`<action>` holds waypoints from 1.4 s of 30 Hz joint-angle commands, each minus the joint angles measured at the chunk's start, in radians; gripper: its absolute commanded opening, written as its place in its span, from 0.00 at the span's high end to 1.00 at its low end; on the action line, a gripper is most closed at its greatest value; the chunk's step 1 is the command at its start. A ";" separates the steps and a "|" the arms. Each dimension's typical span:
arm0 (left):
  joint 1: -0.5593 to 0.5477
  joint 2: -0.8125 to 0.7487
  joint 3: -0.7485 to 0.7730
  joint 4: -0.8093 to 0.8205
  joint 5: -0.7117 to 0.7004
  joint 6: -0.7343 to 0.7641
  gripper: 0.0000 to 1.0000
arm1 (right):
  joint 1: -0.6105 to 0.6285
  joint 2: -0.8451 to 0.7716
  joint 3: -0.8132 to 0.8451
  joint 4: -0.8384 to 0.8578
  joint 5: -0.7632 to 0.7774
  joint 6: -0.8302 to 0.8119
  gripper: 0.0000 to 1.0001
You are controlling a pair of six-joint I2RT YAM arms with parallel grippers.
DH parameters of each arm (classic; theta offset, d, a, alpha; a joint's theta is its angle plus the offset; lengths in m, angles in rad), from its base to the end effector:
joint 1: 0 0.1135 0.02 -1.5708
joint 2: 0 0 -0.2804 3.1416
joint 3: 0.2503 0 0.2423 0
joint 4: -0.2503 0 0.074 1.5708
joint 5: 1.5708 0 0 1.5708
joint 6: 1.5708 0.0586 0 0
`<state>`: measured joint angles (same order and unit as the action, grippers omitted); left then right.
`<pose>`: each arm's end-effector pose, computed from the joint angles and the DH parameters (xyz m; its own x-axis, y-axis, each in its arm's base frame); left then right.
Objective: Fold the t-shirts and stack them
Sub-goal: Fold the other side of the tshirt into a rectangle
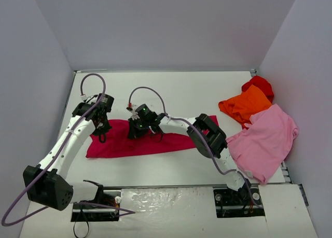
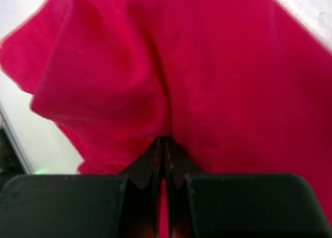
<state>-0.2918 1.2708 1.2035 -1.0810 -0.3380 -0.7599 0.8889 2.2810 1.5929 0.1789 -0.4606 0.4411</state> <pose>0.2243 -0.0471 0.3076 -0.7305 -0.4591 -0.5056 -0.4994 0.8641 -0.0632 0.3155 0.4300 0.1617 -0.6792 -0.2298 -0.6971 -0.7189 0.3997 0.5687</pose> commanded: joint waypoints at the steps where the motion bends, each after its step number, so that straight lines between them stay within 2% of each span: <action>1: 0.008 -0.001 0.013 0.061 0.014 0.019 1.00 | -0.074 -0.052 -0.121 -0.056 0.080 -0.040 1.00; 6: 0.013 0.006 -0.053 0.133 0.030 0.016 1.00 | -0.148 -0.094 -0.218 -0.056 0.140 -0.047 1.00; 11: 0.019 0.097 -0.123 0.242 0.090 0.019 0.99 | -0.193 -0.135 -0.271 -0.064 0.168 -0.072 1.00; 12: 0.019 0.131 -0.128 0.264 0.120 0.022 0.94 | -0.194 -0.139 -0.273 -0.070 0.171 -0.076 1.00; 14: 0.019 0.176 -0.139 0.320 0.156 0.027 0.74 | -0.196 -0.141 -0.277 -0.070 0.169 -0.078 1.00; 16: 0.019 0.234 -0.138 0.390 0.171 0.024 0.66 | -0.193 -0.140 -0.278 -0.070 0.159 -0.075 1.00; 17: 0.019 0.254 -0.136 0.404 0.172 0.025 0.64 | -0.192 -0.140 -0.278 -0.070 0.157 -0.074 1.00; 19: 0.019 0.280 -0.139 0.505 0.207 0.038 0.49 | -0.192 -0.137 -0.281 -0.069 0.150 -0.072 1.00; 21: 0.020 0.310 -0.137 0.623 0.284 0.047 0.42 | -0.191 -0.132 -0.284 -0.068 0.142 -0.069 1.00; 25: 0.020 0.323 -0.119 0.733 0.383 0.030 0.42 | -0.189 -0.127 -0.295 -0.067 0.136 -0.065 1.00; 33: 0.020 0.324 -0.071 0.760 0.320 0.050 0.42 | -0.189 -0.124 -0.288 -0.066 0.119 -0.061 1.00; 42: 0.022 0.407 -0.047 0.806 0.338 0.049 0.43 | -0.190 -0.132 -0.289 -0.069 0.116 -0.059 1.00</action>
<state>-0.2790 1.6618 1.1089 -0.3356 0.0011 -0.7207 0.6952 2.1372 1.3464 0.2558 -0.4011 0.4163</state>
